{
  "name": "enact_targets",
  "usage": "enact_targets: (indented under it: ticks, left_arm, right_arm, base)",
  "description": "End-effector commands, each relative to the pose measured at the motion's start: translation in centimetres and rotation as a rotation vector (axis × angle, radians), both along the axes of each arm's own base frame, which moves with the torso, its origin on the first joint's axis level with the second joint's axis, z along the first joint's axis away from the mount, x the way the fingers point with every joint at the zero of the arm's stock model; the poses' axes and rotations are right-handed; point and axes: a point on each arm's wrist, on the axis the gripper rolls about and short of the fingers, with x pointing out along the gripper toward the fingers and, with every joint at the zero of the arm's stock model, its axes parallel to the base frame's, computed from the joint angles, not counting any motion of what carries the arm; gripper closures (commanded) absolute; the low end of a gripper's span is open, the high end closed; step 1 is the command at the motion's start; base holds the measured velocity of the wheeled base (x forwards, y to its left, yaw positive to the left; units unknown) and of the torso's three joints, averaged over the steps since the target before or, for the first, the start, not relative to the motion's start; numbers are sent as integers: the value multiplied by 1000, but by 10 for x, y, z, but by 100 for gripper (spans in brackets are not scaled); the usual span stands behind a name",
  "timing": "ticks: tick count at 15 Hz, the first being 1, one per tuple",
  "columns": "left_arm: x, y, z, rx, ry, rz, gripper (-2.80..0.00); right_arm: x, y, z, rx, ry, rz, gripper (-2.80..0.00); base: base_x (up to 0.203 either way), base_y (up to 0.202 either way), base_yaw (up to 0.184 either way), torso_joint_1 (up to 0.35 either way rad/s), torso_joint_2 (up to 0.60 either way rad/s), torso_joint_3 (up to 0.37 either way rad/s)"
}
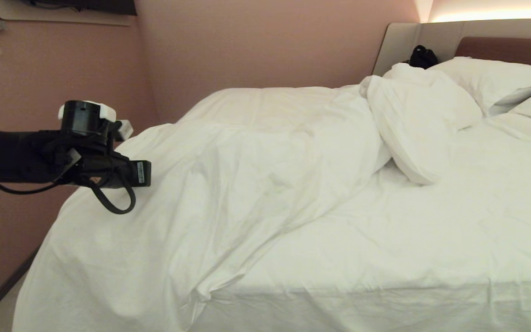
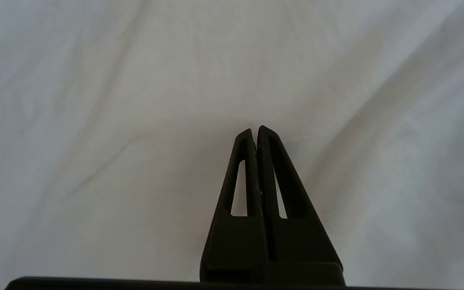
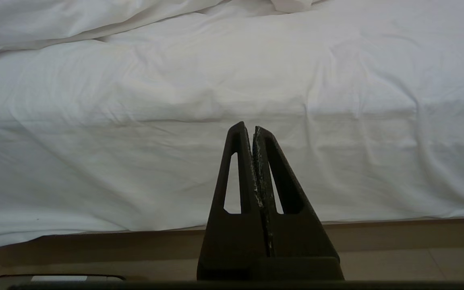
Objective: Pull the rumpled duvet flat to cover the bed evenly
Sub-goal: Flatten the corners of the folded blanket
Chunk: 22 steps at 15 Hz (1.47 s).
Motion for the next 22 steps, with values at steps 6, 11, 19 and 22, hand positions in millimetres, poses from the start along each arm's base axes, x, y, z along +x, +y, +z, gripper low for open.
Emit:
enact_targets:
  ticks: [6, 11, 19, 22]
  left_arm:
    - [0, 1, -2, 18, 9, -11, -280]
    - [-22, 13, -3, 135, 26, -91, -280]
    - [-25, 42, -28, 113, 62, -333, -280]
    - [-21, 45, -41, 137, 94, -357, -280]
  right_arm:
    - [0, 0, 0, -1, -1, 0, 0]
    - [0, 0, 0, 0, -1, 1, 0]
    - [0, 0, 0, 0, -1, 0, 0]
    - [0, 0, 0, 0, -1, 0, 0]
  base:
    - [0, 0, 0, 0, 0, 0]
    - [0, 0, 0, 0, 0, 0]
    - [0, 0, 0, 0, 0, 0]
    - [0, 0, 0, 0, 0, 0]
